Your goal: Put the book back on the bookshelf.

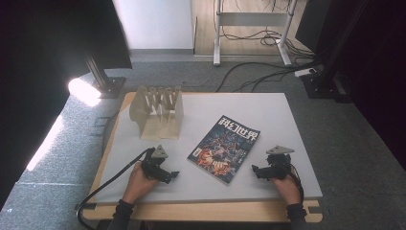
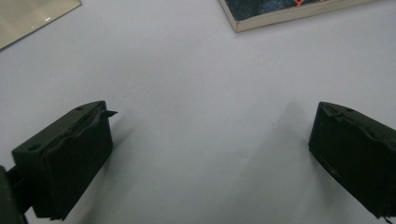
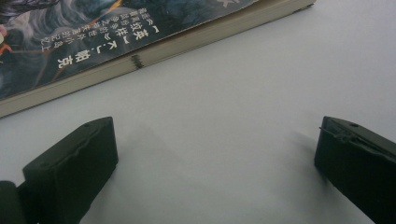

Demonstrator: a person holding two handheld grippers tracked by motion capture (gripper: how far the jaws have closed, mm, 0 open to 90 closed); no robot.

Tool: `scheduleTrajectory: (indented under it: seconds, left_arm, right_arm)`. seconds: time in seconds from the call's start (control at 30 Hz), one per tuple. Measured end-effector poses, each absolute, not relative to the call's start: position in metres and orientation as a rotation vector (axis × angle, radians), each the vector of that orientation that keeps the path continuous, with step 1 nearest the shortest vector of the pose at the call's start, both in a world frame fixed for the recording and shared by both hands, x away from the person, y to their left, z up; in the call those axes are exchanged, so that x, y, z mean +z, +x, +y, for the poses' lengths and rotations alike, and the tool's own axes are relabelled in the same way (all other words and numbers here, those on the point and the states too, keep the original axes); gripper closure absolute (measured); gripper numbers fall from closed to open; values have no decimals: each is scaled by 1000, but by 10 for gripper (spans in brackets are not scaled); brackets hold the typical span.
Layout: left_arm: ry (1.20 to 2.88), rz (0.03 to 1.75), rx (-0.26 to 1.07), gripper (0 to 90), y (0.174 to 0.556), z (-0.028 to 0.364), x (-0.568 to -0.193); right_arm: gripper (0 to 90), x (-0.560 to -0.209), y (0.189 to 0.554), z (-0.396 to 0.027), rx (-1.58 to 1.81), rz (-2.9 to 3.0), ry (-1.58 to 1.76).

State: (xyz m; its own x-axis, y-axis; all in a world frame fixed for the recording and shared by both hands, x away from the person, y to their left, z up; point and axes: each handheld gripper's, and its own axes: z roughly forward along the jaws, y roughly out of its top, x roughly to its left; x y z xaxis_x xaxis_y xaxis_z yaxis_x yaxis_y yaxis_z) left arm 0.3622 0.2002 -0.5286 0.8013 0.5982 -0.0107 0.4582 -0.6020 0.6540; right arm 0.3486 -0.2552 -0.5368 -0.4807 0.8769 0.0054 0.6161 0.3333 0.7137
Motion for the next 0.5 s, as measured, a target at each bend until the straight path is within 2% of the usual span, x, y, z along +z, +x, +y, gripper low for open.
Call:
scheduleTrajectory:
  seconds: [0.3, 0.5]
  left_arm:
    - [2286, 826, 221, 0, 365, 199, -525]
    - [2319, 771, 233, 0, 367, 187, -512]
  right_arm:
    - [0, -534, 350, -254, 932, 2230, 1346]
    - [3, -524, 352, -254, 991, 2218, 1309]
